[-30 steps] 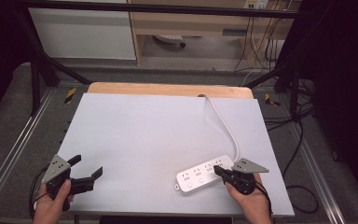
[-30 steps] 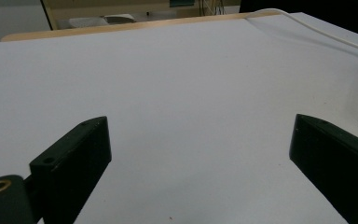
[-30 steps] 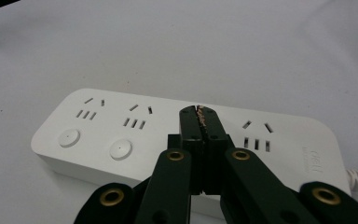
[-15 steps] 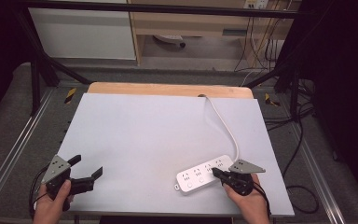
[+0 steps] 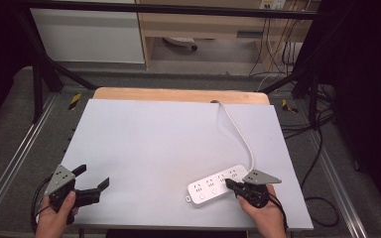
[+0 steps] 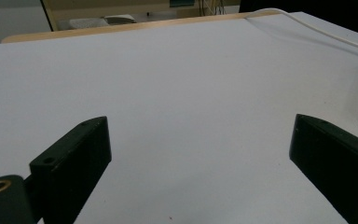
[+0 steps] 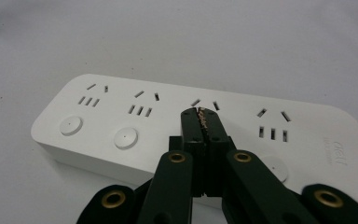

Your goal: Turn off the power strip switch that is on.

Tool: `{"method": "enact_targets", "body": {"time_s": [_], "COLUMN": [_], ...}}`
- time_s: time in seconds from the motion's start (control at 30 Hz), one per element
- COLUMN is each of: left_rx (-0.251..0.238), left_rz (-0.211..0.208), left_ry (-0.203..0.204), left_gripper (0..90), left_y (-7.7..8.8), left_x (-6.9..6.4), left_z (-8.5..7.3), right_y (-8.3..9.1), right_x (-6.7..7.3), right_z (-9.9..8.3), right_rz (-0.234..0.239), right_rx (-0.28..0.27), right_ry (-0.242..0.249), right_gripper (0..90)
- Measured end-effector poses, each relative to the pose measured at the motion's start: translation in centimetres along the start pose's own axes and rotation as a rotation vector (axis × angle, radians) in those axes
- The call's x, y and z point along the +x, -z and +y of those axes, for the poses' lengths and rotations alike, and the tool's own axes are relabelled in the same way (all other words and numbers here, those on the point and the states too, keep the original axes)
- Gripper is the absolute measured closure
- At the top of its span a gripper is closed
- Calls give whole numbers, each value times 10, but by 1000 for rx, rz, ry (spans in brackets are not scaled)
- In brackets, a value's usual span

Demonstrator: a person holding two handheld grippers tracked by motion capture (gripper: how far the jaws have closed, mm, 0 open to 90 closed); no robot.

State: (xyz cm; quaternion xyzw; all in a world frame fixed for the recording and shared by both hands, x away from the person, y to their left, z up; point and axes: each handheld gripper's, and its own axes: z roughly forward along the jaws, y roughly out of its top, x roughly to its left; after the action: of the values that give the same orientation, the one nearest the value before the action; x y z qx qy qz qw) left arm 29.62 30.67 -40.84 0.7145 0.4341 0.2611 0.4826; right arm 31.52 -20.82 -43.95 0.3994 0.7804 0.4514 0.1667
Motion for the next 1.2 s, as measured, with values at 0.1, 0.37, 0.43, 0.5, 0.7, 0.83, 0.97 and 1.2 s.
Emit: {"method": "enact_targets", "body": {"time_s": [0.1,0.37,0.43,0.5,0.7,0.83,0.97,1.2], "left_rx": [0,0,0,-1,1,1,2,5], "left_rz": [0,-1,-1,0,0,1,2,2], "left_ry": [0,-2,-2,-2,-3,-3,-1,-5], "left_gripper": [52,52,52,52,52,52,52,52], "left_y": [0,0,0,0,0,0,0,0], "left_x": [0,0,0,0,0,0,0,0], "left_z": [0,0,0,0,0,0,0,0], "right_y": [0,-1,-2,-2,-2,-3,-3,-4], "right_x": [0,0,0,0,1,1,1,3], "right_z": [0,-1,-1,-1,-1,-1,-1,-1], "right_rz": [0,3,2,2,2,-2,-2,-15], "right_rx": [1,6,5,3,6,9,12,22], "right_ry": [-3,0,2,0,0,2,5,20], "right_gripper": [900,900,900,900,900,900,900,900]}}
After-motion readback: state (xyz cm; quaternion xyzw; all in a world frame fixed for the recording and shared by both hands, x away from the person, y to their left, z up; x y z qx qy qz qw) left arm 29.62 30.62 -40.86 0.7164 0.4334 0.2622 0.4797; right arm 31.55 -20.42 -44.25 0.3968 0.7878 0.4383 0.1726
